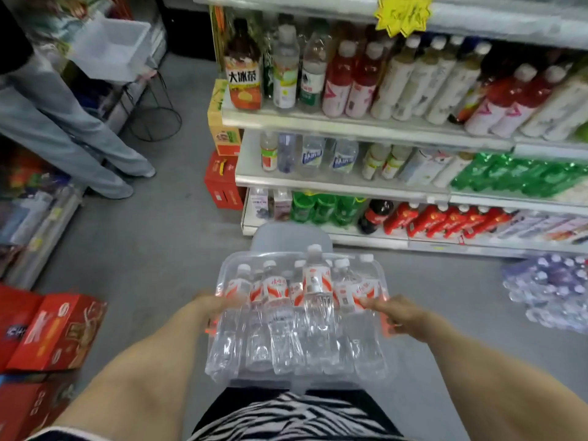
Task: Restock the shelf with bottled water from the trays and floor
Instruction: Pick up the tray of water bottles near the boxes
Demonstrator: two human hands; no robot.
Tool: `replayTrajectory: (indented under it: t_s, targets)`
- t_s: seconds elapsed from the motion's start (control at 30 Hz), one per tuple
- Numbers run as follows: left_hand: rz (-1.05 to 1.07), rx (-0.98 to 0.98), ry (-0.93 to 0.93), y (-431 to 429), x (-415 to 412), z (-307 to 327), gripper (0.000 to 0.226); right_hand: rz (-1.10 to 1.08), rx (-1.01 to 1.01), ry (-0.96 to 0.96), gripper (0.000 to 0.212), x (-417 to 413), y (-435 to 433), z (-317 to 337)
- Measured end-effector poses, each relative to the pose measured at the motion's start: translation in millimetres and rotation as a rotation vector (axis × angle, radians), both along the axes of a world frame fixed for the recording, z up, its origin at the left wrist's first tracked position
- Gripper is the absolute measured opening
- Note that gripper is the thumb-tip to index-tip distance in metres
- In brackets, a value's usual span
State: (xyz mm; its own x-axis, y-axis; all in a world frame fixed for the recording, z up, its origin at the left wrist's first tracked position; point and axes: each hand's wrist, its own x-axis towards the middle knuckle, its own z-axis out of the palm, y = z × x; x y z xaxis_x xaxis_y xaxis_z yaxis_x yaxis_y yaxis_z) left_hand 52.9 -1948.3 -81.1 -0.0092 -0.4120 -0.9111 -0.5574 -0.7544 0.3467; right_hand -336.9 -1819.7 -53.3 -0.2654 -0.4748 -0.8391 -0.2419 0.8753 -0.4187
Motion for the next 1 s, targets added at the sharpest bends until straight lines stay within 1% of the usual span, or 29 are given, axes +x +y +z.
replayTrajectory:
  t_s: [0.03, 0.07, 0.17, 0.27, 0.33, 0.4, 0.43, 0.47, 0.5, 0.63, 0.73, 0.83, 0.87, 0.9, 0.97, 1.0]
  targets:
    - [-0.014, -0.007, -0.014, -20, -6, 1, 0.129, -0.003, -0.006, 0.014, 0.107, -5, -18, -4]
    - [-0.018, -0.018, -0.033, -38, -12, 3, 0.126, -0.007, -0.007, 0.025, 0.107, -8, -35, -6]
    - [-0.017, -0.044, -0.095, -92, -24, 0, 0.105, -0.025, -0.003, 0.015, 0.102, -16, -84, -15]
    - [-0.022, -0.097, -0.121, -141, -33, -6, 0.092, -0.039, -0.027, -0.005, 0.099, -28, -127, -29]
    - [0.005, -0.130, -0.111, -167, -40, -10, 0.078, -0.043, -0.033, -0.025, 0.080, -32, -157, -30]
    - [-0.009, -0.168, -0.130, -189, -48, -13, 0.055, -0.052, -0.049, -0.049, 0.054, -35, -182, -33]
    - [-0.011, -0.183, -0.142, -200, -51, -19, 0.050, -0.059, -0.066, -0.058, 0.044, -36, -194, -35]
    - [-0.010, -0.187, -0.155, -210, -54, -24, 0.049, -0.066, -0.073, -0.058, 0.038, -38, -204, -40]
    - [-0.018, -0.181, -0.173, -219, -57, -30, 0.050, -0.067, -0.074, -0.047, 0.037, -40, -214, -46]
    - [-0.055, -0.209, -0.232, -248, -72, -57, 0.043, -0.066, -0.057, -0.039, 0.048, -50, -241, -76]
    - [-0.122, -0.195, -0.302, -265, -78, -74, 0.049, -0.093, -0.041, -0.032, 0.056, -53, -258, -90]
    - [-0.089, -0.148, -0.300, -278, -79, -84, 0.049, -0.128, -0.037, -0.040, 0.084, -58, -268, -101]
    - [-0.085, -0.122, -0.296, -279, -78, -85, 0.050, -0.128, -0.023, -0.049, 0.090, -58, -267, -101]
    - [-0.084, -0.104, -0.291, -279, -77, -85, 0.052, -0.130, -0.018, -0.063, 0.087, -58, -265, -101]
    - [-0.075, -0.098, -0.295, -277, -76, -87, 0.061, -0.143, -0.028, -0.079, 0.068, -57, -262, -97]
    - [-0.074, -0.095, -0.298, -277, -76, -89, 0.066, -0.159, -0.032, -0.076, 0.065, -57, -261, -97]
